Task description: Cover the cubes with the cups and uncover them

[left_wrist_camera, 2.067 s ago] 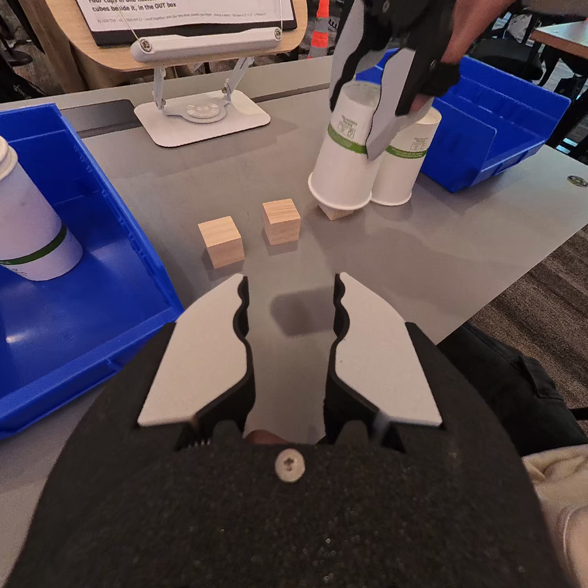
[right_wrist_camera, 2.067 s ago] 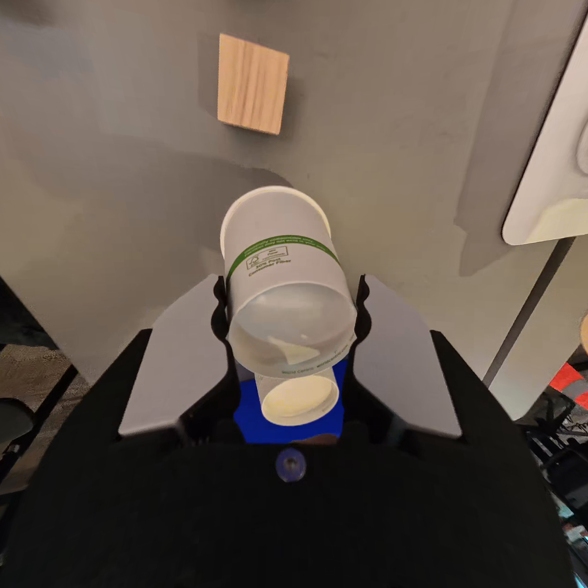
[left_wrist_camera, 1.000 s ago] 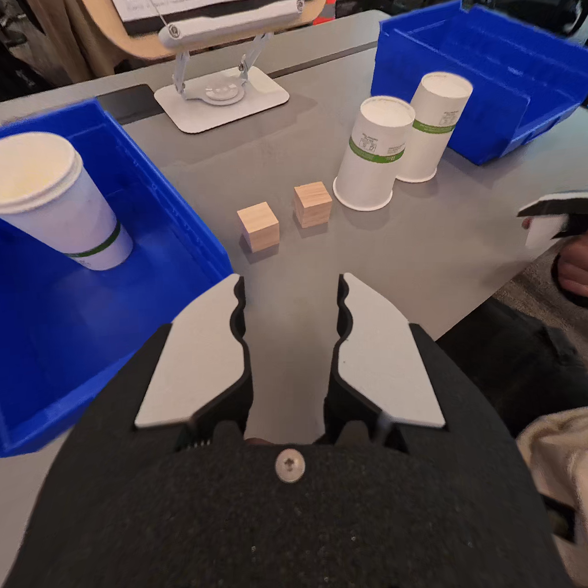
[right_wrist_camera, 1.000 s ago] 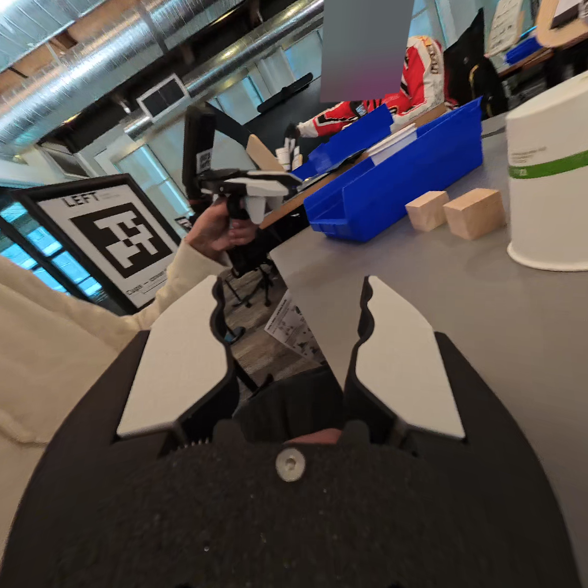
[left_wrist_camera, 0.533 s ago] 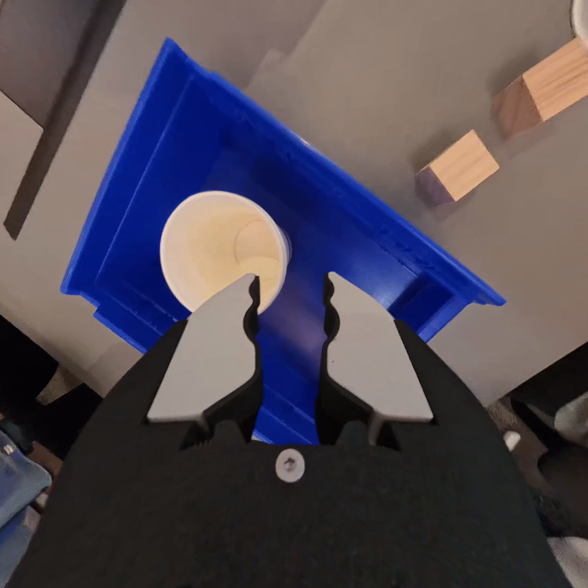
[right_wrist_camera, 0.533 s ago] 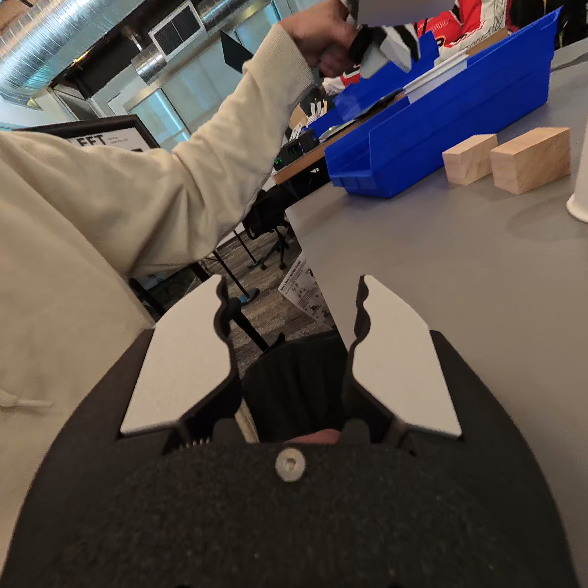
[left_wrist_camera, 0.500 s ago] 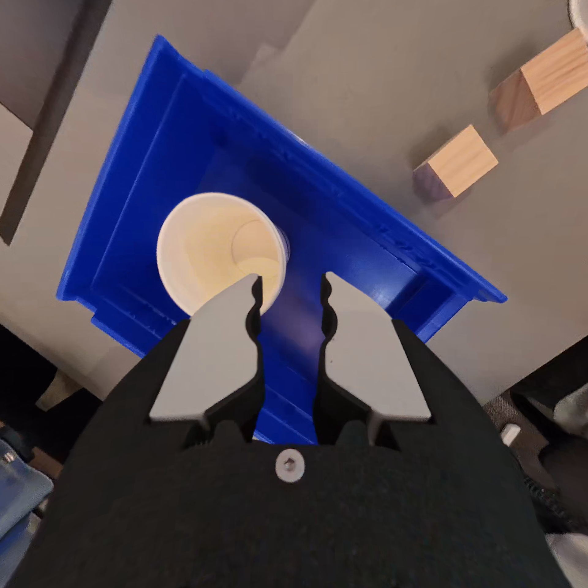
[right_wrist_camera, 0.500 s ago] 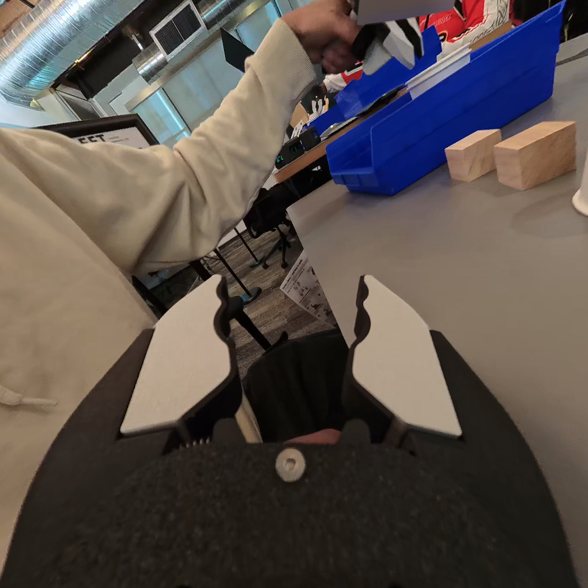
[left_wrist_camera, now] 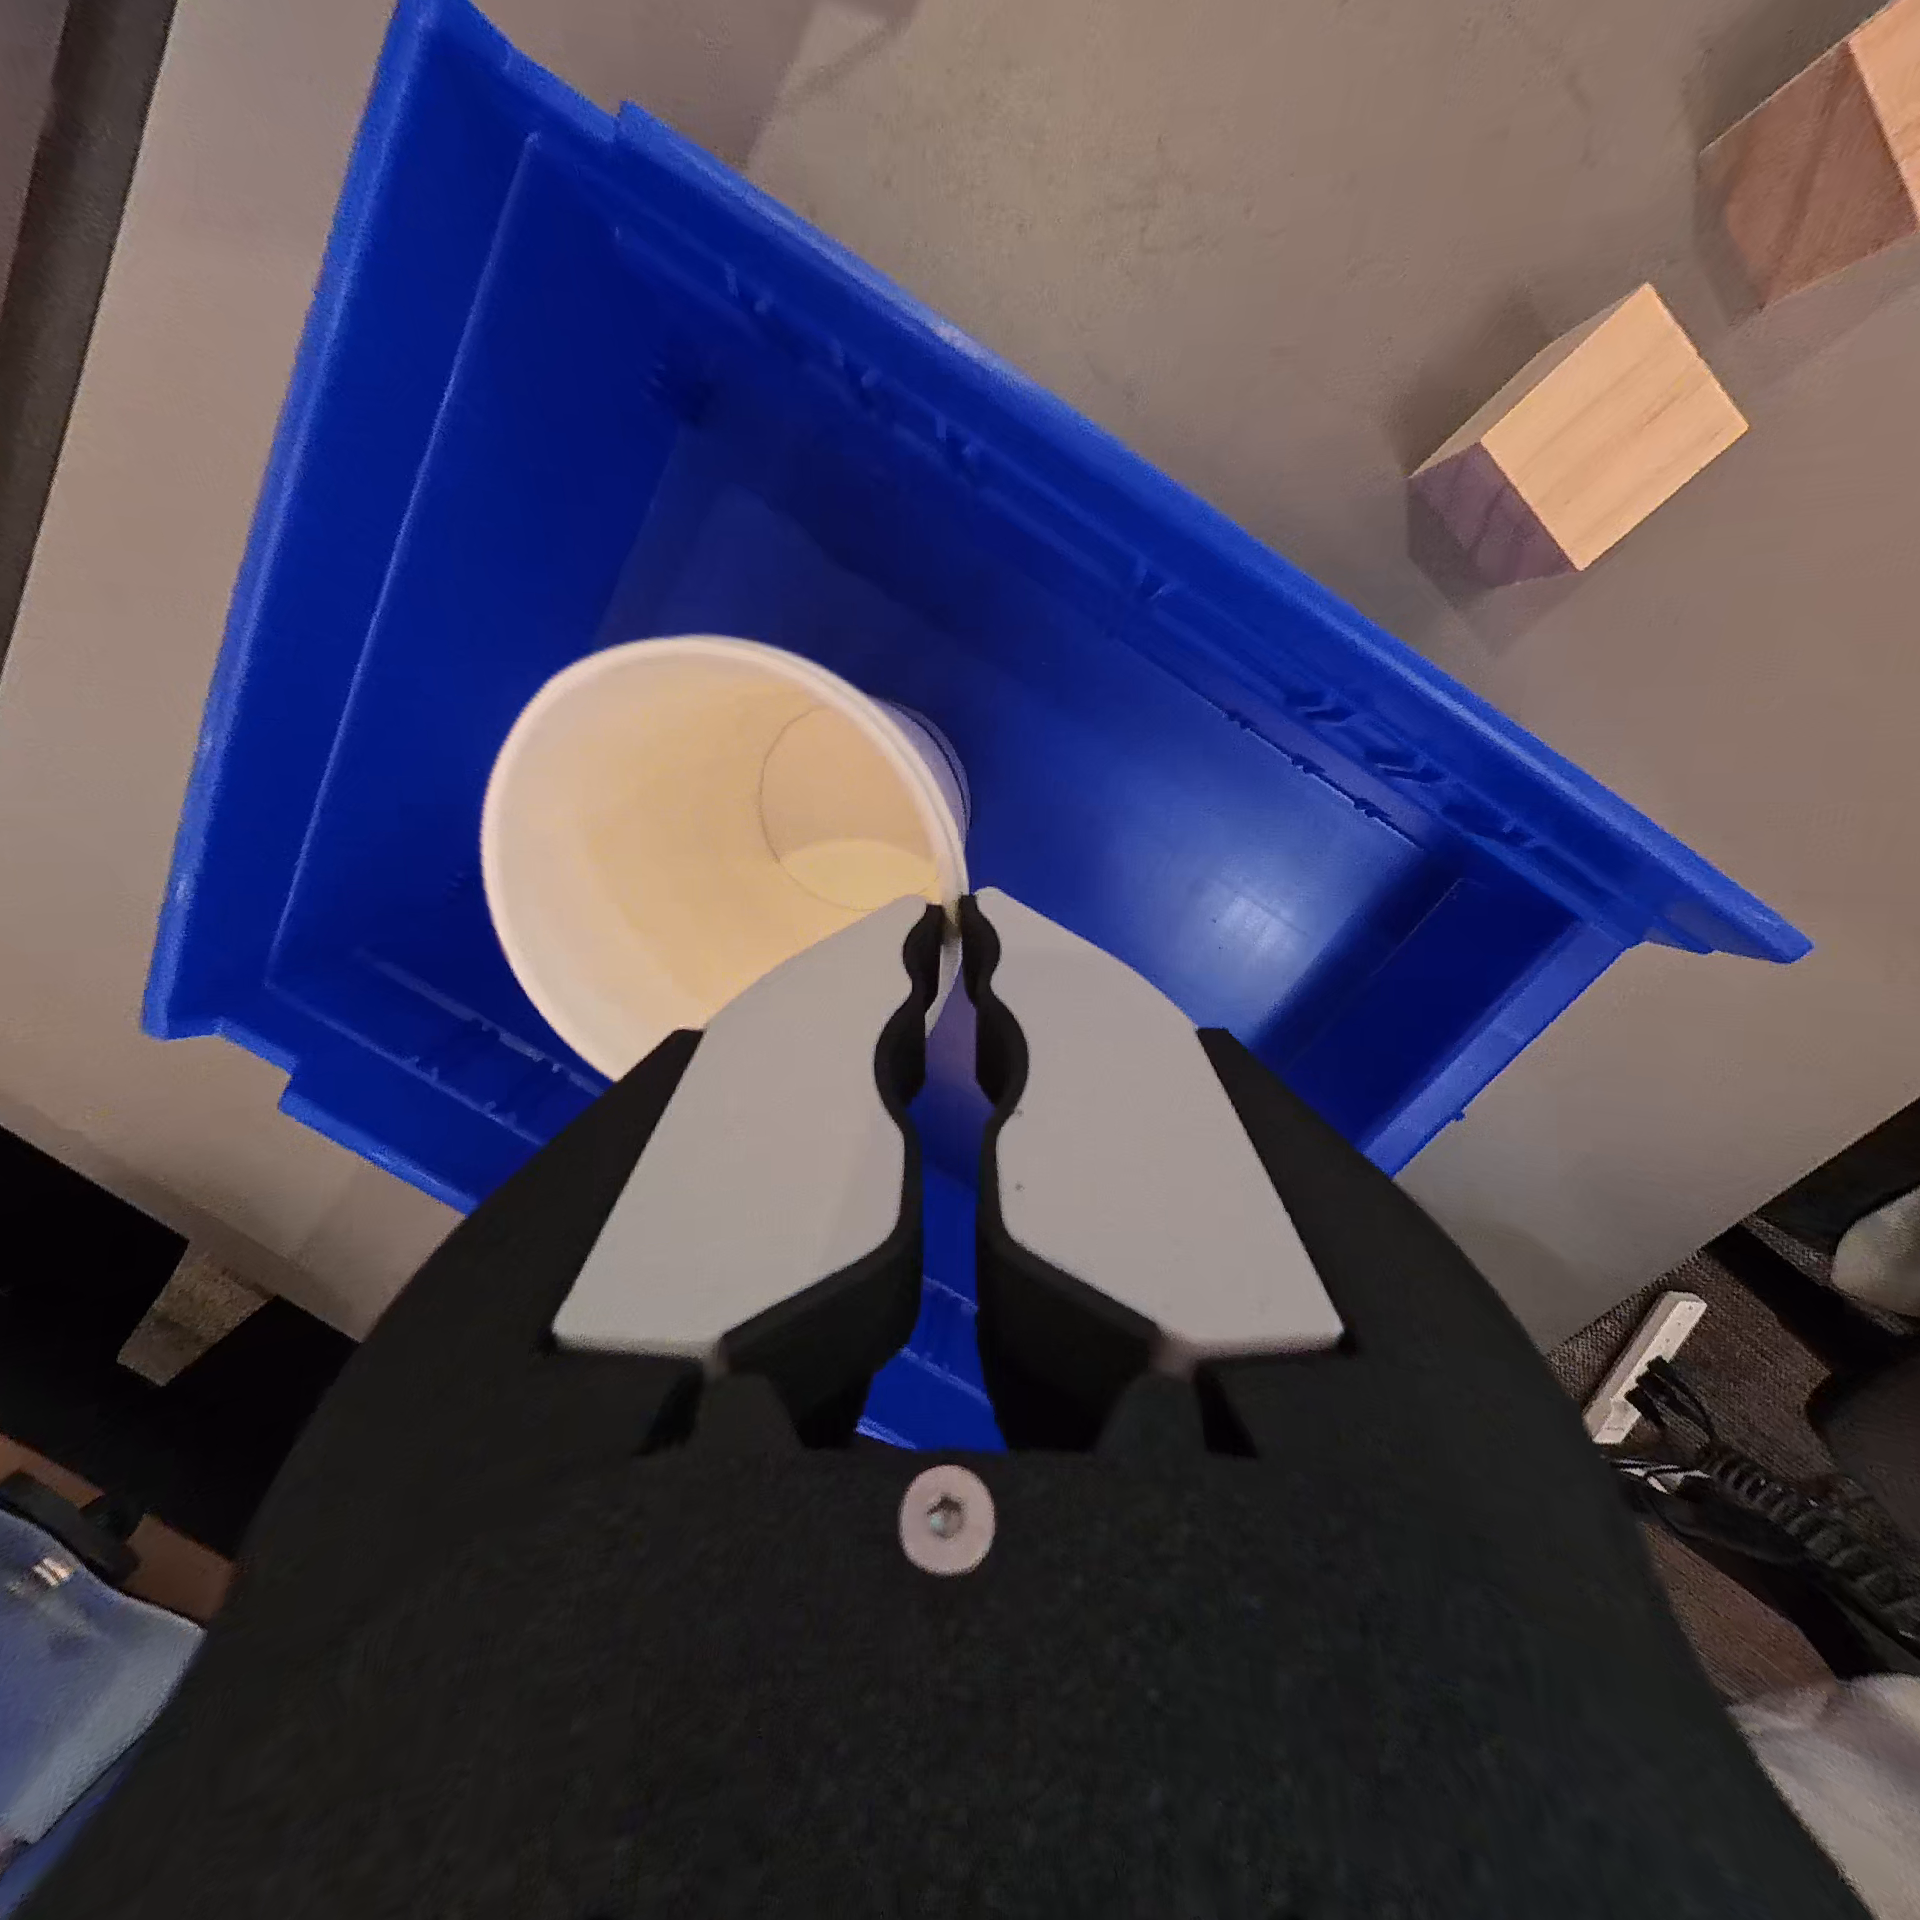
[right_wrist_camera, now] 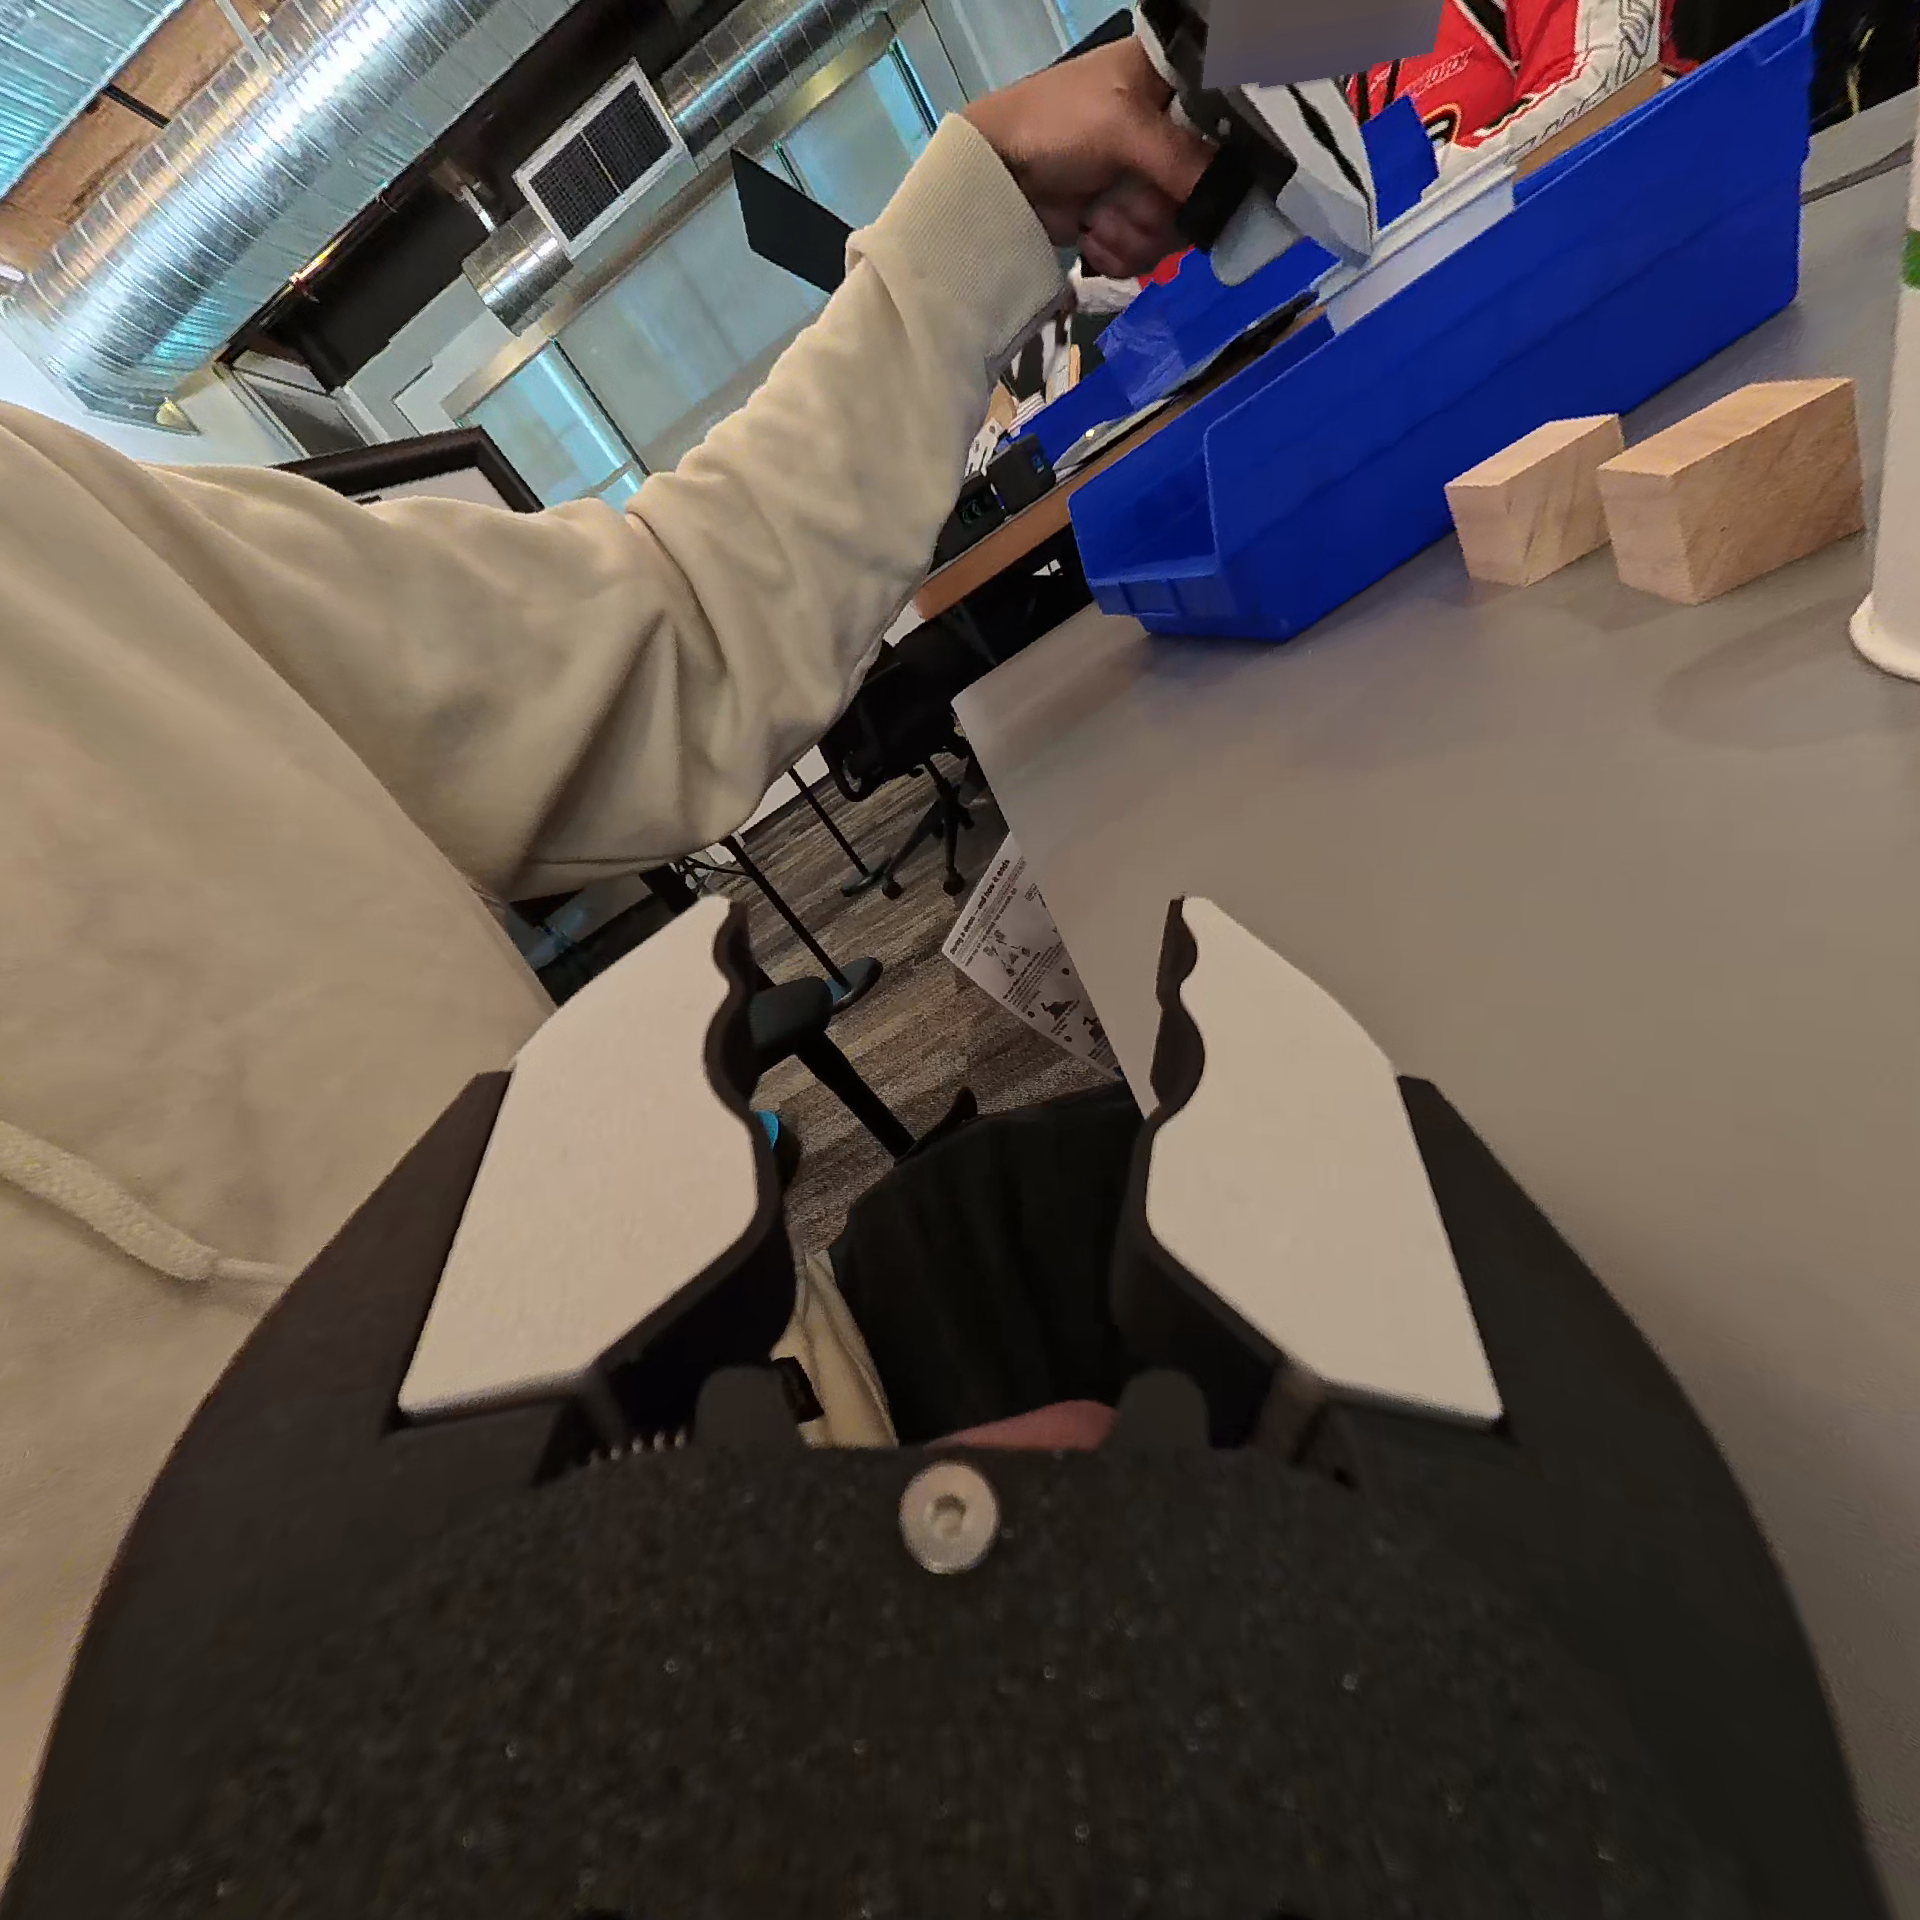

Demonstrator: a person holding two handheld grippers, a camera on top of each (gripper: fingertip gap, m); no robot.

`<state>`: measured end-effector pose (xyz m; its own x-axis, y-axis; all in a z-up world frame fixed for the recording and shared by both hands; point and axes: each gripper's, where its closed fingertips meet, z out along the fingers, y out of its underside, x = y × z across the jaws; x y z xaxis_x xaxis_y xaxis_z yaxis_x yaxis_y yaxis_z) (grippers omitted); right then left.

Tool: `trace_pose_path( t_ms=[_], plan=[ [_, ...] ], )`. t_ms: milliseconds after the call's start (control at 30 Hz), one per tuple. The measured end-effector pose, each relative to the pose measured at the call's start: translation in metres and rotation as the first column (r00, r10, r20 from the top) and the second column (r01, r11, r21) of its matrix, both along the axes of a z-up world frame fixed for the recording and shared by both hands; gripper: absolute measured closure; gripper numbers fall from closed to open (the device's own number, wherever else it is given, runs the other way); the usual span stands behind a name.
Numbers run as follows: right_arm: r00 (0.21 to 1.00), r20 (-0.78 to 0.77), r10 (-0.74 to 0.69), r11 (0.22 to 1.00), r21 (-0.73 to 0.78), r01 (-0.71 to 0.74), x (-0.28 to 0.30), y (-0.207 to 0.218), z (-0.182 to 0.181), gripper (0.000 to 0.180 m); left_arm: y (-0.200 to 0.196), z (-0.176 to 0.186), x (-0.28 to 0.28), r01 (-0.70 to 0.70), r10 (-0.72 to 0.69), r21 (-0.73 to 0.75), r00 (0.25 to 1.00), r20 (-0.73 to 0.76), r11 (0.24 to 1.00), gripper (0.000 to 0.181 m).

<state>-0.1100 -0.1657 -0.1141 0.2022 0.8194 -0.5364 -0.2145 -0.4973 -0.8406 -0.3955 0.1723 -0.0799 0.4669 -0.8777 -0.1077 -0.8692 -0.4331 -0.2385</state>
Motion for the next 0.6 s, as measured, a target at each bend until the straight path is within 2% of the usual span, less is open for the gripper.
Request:
trace_pose_path(
  t_ms=[200, 600],
  plan=[
    [1.0, 0.003, 0.018, 1.0, -0.006, -0.018, -0.003, -0.002, -0.001, 0.106, 0.0, 0.006, -0.001, 0.008, -0.008, 0.019, 1.0, 0.013, 1.0, 0.177],
    [1.0, -0.011, 0.027, 0.999, -0.024, -0.027, -0.002, -0.003, -0.002, 0.107, 0.001, 0.047, 0.001, 0.022, -0.024, 0.091, 0.999, 0.021, 0.996, 0.177]
  ],
)
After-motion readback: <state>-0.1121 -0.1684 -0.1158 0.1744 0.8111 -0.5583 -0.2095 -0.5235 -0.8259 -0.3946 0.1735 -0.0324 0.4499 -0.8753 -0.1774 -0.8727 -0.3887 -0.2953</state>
